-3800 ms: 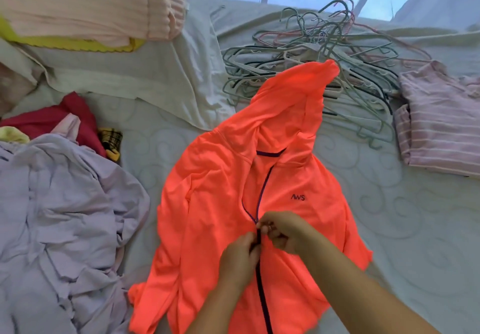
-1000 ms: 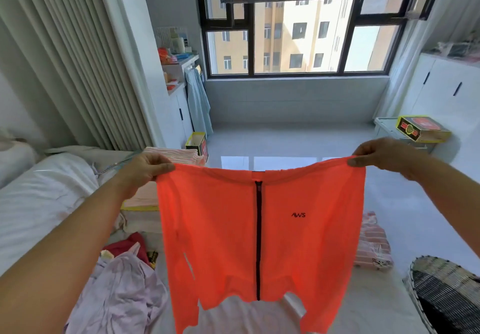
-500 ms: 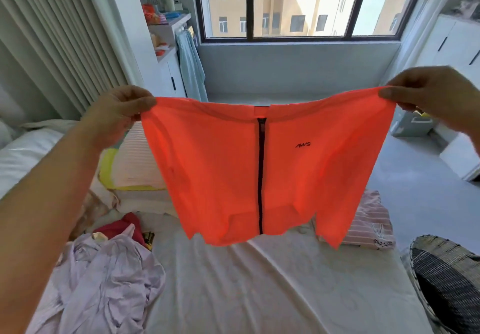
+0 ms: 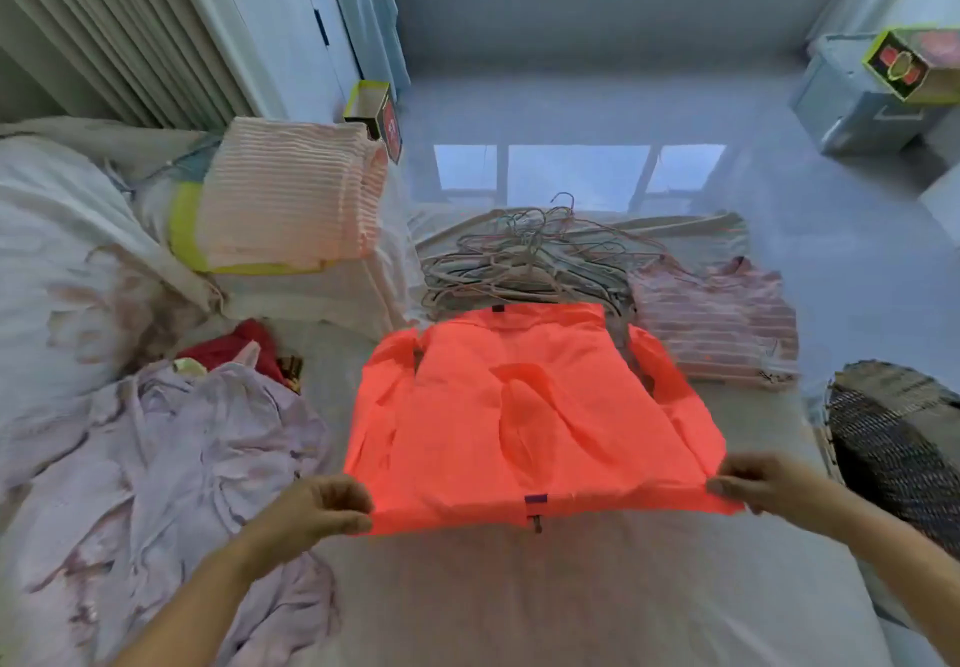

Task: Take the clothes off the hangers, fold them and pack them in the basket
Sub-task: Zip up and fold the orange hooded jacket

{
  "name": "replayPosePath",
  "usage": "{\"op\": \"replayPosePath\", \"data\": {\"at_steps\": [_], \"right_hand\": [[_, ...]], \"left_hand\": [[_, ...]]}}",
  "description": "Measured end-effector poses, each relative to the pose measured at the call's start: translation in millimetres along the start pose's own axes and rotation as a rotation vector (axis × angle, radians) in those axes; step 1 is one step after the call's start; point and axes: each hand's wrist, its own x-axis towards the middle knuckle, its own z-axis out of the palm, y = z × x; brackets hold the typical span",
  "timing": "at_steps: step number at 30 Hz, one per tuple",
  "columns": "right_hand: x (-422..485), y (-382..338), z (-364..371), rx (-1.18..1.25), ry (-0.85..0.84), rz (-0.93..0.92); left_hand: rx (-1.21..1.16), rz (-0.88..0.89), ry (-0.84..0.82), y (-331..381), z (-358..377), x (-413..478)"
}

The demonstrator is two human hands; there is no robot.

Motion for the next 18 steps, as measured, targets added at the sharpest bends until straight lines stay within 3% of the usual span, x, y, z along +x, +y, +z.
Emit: {"op": "replayPosePath", "data": {"at_steps": [6,9,12,15,17,18], "right_hand": [[30,93,121,-0.177,-0.252,0.21],[41,132,173,-0.244,-0.318,0.209],[56,160,209,-0.322,-0.352,0.215],[75,156,229,-0.385,-0.248,0.262],[96,142,239,-0.502,0.083,0.169],[109,129,241,-0.429,0.227,0.114]], "left_hand": [[0.195,-0.275,-0.087,-150,60,28],[0.322,-0.293,-0.222,-199,86,40],[0.412,-0.296,-0.249,-240,102,55],[0.493,-0.375,-0.263,-255,118,80],[0.601,-0.322,-0.138,-240,134,101],[0.598,-0.256,-0.044,-227,142,115]]}}
